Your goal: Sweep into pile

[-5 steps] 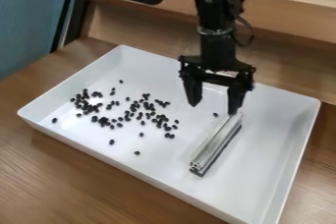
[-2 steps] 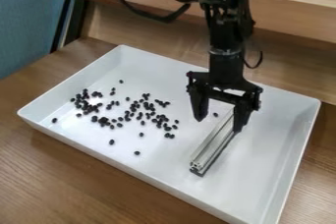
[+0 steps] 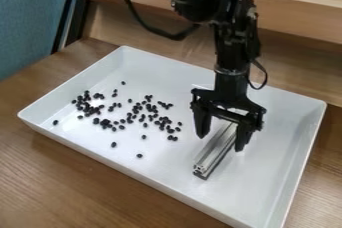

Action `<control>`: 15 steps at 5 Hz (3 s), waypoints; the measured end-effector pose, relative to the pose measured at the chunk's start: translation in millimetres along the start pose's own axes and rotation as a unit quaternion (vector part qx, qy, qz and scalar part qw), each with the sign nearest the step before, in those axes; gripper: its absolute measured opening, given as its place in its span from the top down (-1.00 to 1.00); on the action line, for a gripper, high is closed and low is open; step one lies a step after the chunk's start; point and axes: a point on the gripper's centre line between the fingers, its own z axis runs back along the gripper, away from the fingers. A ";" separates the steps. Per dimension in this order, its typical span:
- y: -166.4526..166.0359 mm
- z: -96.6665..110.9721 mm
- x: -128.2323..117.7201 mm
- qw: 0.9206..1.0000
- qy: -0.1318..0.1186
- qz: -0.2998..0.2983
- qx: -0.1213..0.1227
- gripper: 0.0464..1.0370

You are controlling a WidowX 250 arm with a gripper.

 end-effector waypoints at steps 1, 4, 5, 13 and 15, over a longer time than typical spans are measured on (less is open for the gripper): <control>1.2 -9.2 1.3 1.000 0.004 -0.005 0.009 -0.82; -2.2 -14.4 3.0 1.000 -0.014 -0.026 0.011 0.29; -0.1 -15.4 1.8 0.999 -0.011 -0.041 0.017 0.29; 115.6 -14.3 2.4 0.998 -0.044 0.005 0.038 0.29; 156.7 -10.9 -13.9 0.997 -0.036 0.053 0.039 0.29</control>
